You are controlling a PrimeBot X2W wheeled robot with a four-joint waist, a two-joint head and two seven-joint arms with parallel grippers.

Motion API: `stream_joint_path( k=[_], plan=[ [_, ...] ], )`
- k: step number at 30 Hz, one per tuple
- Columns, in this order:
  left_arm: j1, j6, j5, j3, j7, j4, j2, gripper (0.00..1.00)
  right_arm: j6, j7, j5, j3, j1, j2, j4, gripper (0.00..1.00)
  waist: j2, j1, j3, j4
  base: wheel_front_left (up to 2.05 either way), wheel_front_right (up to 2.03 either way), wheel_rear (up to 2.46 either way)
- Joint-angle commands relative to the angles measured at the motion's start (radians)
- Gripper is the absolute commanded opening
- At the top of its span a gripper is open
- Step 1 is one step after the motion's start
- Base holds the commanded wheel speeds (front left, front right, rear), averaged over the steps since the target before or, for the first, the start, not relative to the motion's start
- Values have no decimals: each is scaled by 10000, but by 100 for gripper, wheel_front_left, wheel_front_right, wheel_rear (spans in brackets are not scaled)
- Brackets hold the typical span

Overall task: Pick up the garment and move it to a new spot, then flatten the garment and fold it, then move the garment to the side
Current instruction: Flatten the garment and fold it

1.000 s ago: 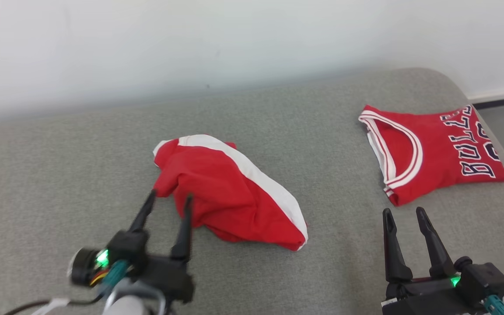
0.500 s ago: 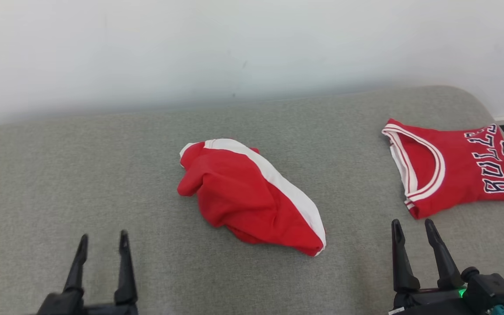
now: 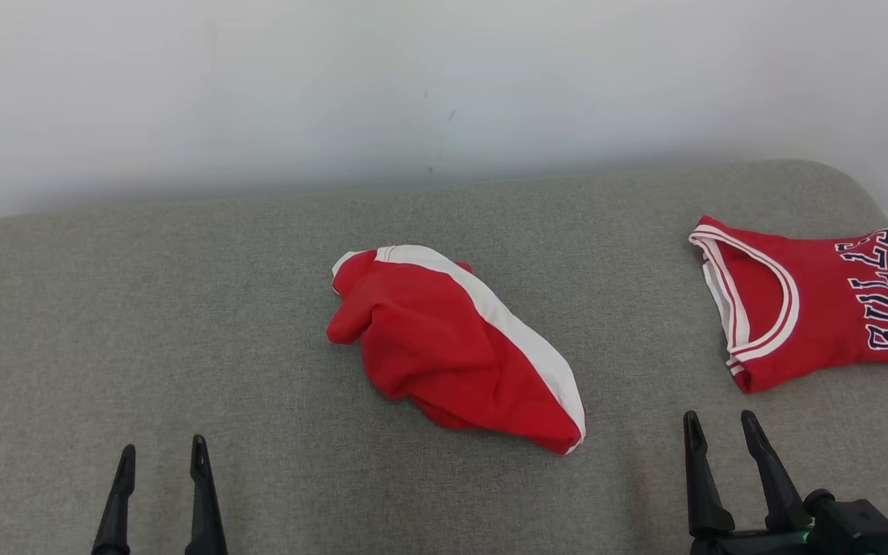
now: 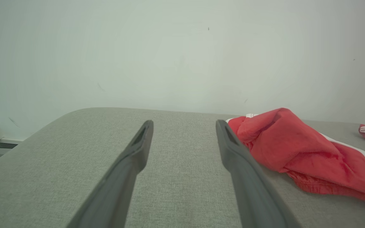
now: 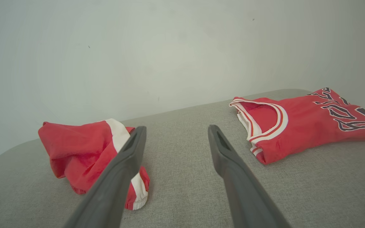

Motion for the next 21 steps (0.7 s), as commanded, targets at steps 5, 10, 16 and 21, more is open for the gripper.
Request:
stream_joint_path(
  k=[5, 10, 16, 21],
  plan=[
    [133, -232, 189, 214, -21, -126, -93, 100, 5, -5, 83, 6, -44, -3, 13, 100, 0, 1, 45, 30, 0, 0, 0],
    [127, -324, 248, 196, -21, -139, -101, 100, 5, -5, 79, 27, -30, -4, 30, 100, 0, 1, 32, 65, 0, 0, 0],
    [195, -286, 212, 133, -21, -39, -105, 100, 5, -5, 110, 73, 3, -3, 72, 100, 0, 1, -30, 59, 0, 0, 0],
    [167, -226, 453, 56, -21, 188, -105, 100, 5, -5, 82, 100, 48, -3, 142, 100, 0, 1, -75, 37, 0, 0, 0]
  ],
)
